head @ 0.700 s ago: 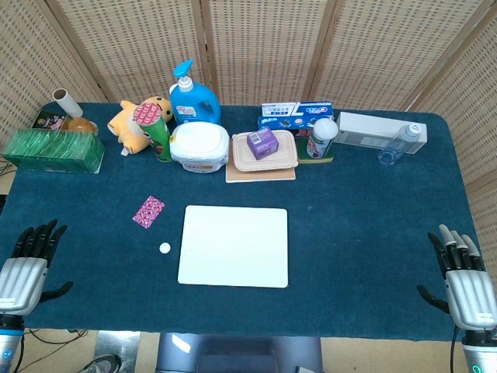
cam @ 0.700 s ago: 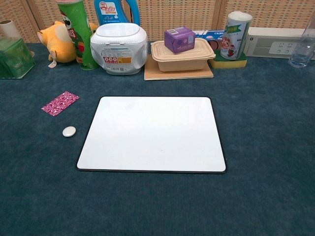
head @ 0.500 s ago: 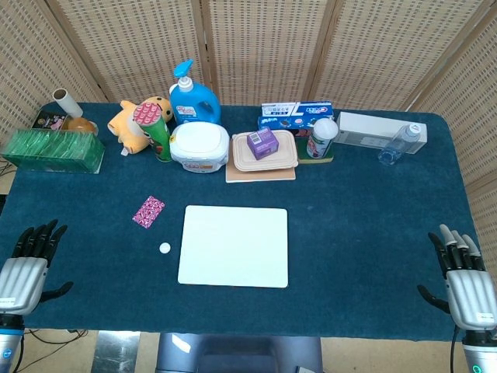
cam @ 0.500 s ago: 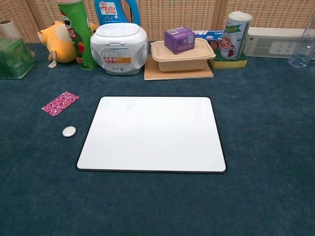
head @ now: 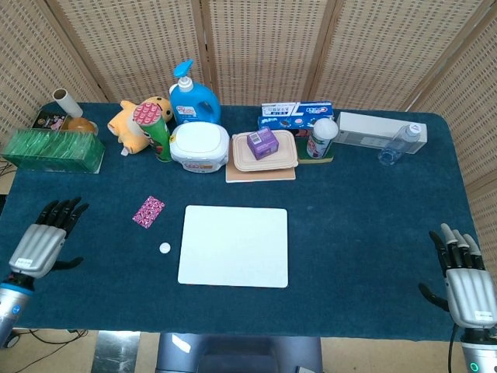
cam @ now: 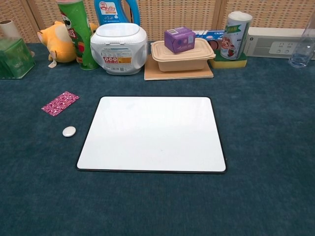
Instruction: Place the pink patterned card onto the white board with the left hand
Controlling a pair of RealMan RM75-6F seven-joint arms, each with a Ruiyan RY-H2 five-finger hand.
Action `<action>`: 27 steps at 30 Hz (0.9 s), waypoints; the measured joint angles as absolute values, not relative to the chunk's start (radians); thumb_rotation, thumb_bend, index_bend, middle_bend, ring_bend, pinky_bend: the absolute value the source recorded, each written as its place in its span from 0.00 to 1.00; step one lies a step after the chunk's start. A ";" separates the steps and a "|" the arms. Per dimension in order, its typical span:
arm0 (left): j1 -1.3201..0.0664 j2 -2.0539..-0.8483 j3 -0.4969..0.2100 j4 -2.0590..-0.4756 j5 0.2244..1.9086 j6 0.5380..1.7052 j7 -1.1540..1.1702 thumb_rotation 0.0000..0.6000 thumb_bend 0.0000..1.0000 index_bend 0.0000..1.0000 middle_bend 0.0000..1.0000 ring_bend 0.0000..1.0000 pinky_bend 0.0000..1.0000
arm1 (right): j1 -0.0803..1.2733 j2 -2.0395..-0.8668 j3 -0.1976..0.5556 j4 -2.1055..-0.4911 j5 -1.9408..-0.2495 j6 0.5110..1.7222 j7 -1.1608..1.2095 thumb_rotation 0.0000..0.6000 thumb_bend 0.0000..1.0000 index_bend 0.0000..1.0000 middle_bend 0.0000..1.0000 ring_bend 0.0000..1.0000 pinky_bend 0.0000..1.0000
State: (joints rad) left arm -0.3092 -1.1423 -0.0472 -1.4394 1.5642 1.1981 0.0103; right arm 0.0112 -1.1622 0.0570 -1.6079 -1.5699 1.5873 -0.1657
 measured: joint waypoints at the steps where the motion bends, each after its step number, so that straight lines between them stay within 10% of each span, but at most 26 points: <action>1: -0.337 -1.151 -0.052 -1.403 1.571 1.171 -0.003 1.00 0.07 0.00 0.00 0.00 0.00 | 0.011 -1.166 0.059 -1.607 -1.568 1.590 -0.174 1.00 0.21 0.03 0.00 0.00 0.00; 27: -0.741 -1.318 -0.099 -1.219 1.407 0.609 0.040 1.00 0.09 0.00 0.00 0.00 0.00 | 0.034 -1.211 0.121 -1.560 -1.470 1.569 -0.237 1.00 0.21 0.03 0.00 0.00 0.00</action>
State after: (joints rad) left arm -0.7412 -1.3178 -0.0987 -1.2195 1.4069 0.6086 0.0395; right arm 0.0343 -1.2105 0.1209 -1.5600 -1.4697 1.5690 -0.2374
